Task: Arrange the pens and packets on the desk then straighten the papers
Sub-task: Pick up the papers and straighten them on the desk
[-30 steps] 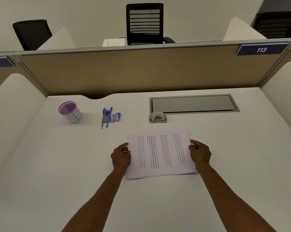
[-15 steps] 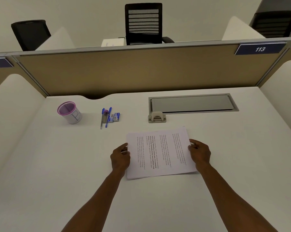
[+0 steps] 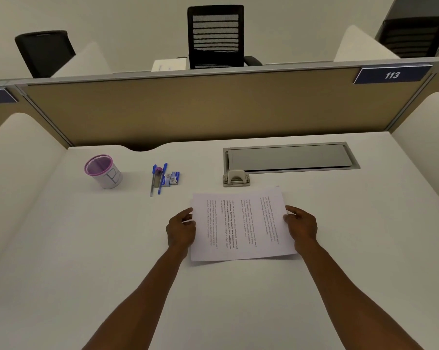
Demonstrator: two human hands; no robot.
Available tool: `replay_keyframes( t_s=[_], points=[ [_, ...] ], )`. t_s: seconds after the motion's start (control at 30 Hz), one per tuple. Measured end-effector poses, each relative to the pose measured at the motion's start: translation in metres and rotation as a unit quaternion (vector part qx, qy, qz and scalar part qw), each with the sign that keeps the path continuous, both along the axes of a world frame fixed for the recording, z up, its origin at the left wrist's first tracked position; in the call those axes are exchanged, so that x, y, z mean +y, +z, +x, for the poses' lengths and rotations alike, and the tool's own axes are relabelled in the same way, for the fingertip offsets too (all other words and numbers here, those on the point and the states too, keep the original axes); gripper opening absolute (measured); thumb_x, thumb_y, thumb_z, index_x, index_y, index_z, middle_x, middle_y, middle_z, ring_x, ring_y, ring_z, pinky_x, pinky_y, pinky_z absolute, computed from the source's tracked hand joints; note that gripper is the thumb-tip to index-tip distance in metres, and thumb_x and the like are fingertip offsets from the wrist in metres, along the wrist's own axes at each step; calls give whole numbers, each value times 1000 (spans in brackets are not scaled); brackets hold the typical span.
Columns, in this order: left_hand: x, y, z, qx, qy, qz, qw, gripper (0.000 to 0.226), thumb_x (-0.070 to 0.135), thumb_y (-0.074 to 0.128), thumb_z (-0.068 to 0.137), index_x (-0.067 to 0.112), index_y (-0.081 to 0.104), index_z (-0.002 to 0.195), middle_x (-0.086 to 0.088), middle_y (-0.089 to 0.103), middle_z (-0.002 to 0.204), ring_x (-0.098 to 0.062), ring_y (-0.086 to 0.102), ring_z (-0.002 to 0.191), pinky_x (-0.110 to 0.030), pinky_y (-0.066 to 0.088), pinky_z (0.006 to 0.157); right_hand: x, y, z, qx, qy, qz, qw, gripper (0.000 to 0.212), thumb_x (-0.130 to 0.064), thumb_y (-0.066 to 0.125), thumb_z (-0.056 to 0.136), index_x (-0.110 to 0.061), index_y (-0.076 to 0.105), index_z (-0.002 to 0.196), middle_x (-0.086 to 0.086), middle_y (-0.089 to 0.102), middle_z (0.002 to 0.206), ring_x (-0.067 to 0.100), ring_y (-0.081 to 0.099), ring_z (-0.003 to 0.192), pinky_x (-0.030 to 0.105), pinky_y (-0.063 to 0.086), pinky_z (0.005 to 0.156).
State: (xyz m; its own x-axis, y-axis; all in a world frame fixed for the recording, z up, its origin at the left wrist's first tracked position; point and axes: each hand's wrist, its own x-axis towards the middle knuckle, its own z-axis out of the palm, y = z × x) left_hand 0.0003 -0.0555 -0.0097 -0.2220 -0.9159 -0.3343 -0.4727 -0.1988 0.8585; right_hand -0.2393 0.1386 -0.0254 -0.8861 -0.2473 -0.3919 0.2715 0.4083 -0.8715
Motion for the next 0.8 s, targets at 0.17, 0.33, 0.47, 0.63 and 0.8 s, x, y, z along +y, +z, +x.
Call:
replay_keyframes(
  t_s=[0.17, 0.33, 0.47, 0.63, 0.8],
  points=[
    [-16, 9, -18, 1, -5, -6, 1000, 37, 5, 59, 93, 17, 64, 127, -7, 66, 121, -24, 65, 100, -41, 53, 97, -13, 4, -13, -16, -7, -18, 1000, 27, -6, 66, 90, -17, 73, 113, 4, 70, 105, 27, 66, 95, 40, 55, 89],
    [-30, 11, -29, -9, -9, -9, 1000, 37, 5, 59, 93, 17, 63, 128, -6, 65, 123, -21, 61, 98, -36, 50, 94, -20, 2, -23, -20, -9, -19, 1000, 28, -5, 66, 89, -17, 74, 113, 5, 71, 108, 28, 66, 99, 43, 55, 95],
    [-34, 7, -31, -20, -16, -5, 1000, 37, 6, 59, 94, 18, 63, 128, -6, 64, 124, -21, 60, 99, -36, 50, 94, -21, -2, -25, -20, -8, -13, 1000, 28, -6, 66, 88, -18, 74, 112, 5, 71, 111, 27, 66, 99, 42, 54, 94],
    [-32, -2, -27, -27, -14, 8, 1000, 37, 5, 58, 93, 17, 63, 128, -6, 65, 123, -22, 60, 100, -40, 50, 98, -18, -8, -22, -18, -5, -8, 1000, 28, -6, 66, 88, -19, 74, 111, 6, 71, 113, 27, 65, 99, 40, 54, 93],
    [-30, -8, -26, -32, -7, 10, 999, 38, 3, 58, 92, 17, 64, 127, -5, 65, 118, -25, 62, 103, -40, 50, 98, -19, -8, -22, -20, -1, -11, 1000, 26, -7, 66, 88, -22, 75, 108, 5, 72, 112, 28, 66, 99, 46, 55, 94]
  ],
)
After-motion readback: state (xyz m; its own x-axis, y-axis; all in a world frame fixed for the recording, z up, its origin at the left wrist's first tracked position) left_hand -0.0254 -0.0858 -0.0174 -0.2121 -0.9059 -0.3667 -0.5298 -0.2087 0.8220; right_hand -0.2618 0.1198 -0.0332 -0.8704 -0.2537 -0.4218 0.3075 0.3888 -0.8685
